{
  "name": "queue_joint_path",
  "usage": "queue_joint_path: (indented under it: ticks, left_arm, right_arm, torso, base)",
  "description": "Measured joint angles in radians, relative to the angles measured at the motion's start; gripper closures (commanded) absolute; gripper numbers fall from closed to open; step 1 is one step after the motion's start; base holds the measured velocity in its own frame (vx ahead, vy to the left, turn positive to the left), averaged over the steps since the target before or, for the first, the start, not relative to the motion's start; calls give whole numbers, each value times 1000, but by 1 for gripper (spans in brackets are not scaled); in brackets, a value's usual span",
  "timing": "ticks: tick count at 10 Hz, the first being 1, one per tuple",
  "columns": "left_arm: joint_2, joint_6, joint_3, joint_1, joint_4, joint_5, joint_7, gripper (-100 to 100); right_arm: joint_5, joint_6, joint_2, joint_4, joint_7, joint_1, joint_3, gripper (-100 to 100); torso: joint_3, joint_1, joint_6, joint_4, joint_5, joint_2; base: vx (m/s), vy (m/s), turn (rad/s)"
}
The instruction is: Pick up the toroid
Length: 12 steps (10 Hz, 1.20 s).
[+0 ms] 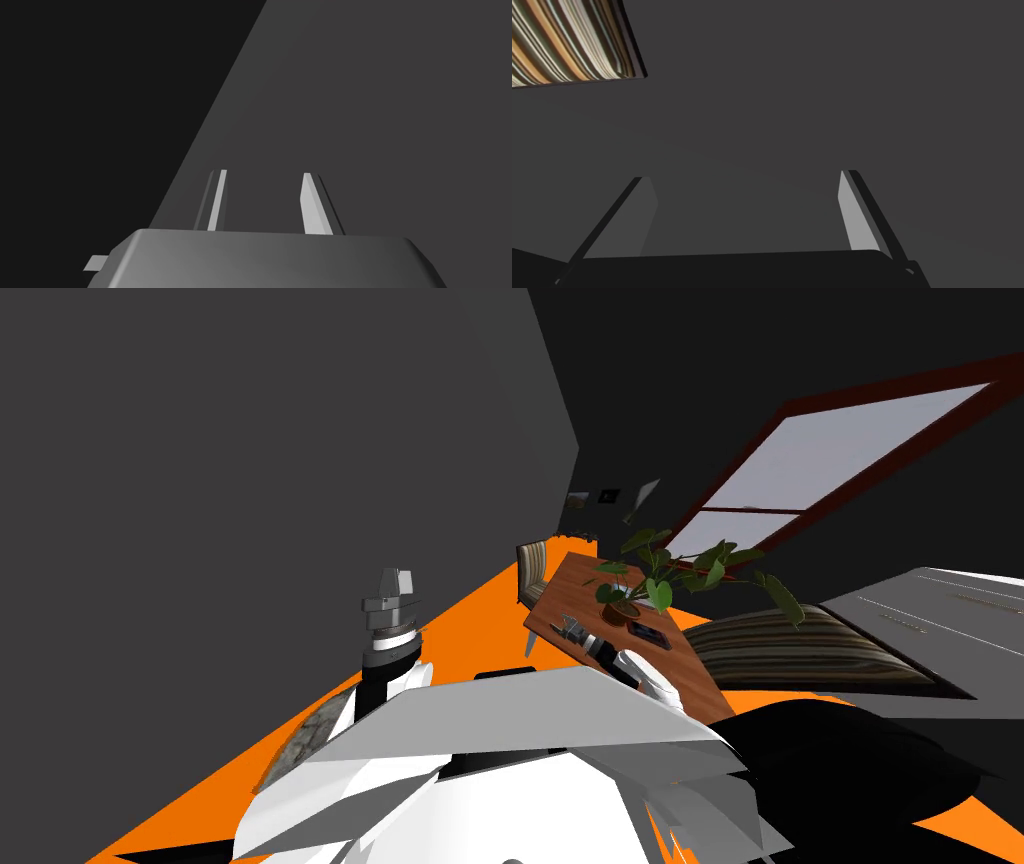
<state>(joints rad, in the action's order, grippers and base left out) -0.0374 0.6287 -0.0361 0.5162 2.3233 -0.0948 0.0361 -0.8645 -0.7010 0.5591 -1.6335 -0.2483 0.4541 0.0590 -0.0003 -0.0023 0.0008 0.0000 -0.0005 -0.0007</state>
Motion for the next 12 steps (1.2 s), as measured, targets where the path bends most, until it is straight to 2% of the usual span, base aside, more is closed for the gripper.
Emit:
queue_joint_path:
  ticks: [1,3,6,7,10,12]
  left_arm:
    - [0,0,0,0,0,0,0,0]
    - [0,0,0,0,0,0,0,0]
    - [0,0,0,0,0,0,0,0]
    - [0,0,0,0,0,0,0,0]
    - [0,0,0,0,0,0,0,0]
    - [0,0,0,0,0,0,0,0]
  right_arm:
    - [-22,-20,21,49,-11,0,12,-100]
    - [-85,-15,54,67,-9,17,7,-100]
    - [-174,-32,89,156,-24,-1,6,-100]
    - [-209,-33,116,168,-17,9,6,-100]
    - [-284,-57,145,245,-43,19,16,-100]
    - [-338,-70,169,302,-54,10,16,-100]
  torso:
    - [0,0,-1,0,0,0]
    - [0,0,0,0,0,0]
    - [0,0,0,0,0,-1]
    - [0,0,0,0,0,-1]
    - [-1,0,0,0,0,-1]
    - [-1,0,0,0,0,-1]
  base:
    - [-7,-11,129]
    - [-6,-8,184]
    - [-1,-8,208]
    - [2,-7,133]
    - [4,-5,209]
    - [6,-4,186]
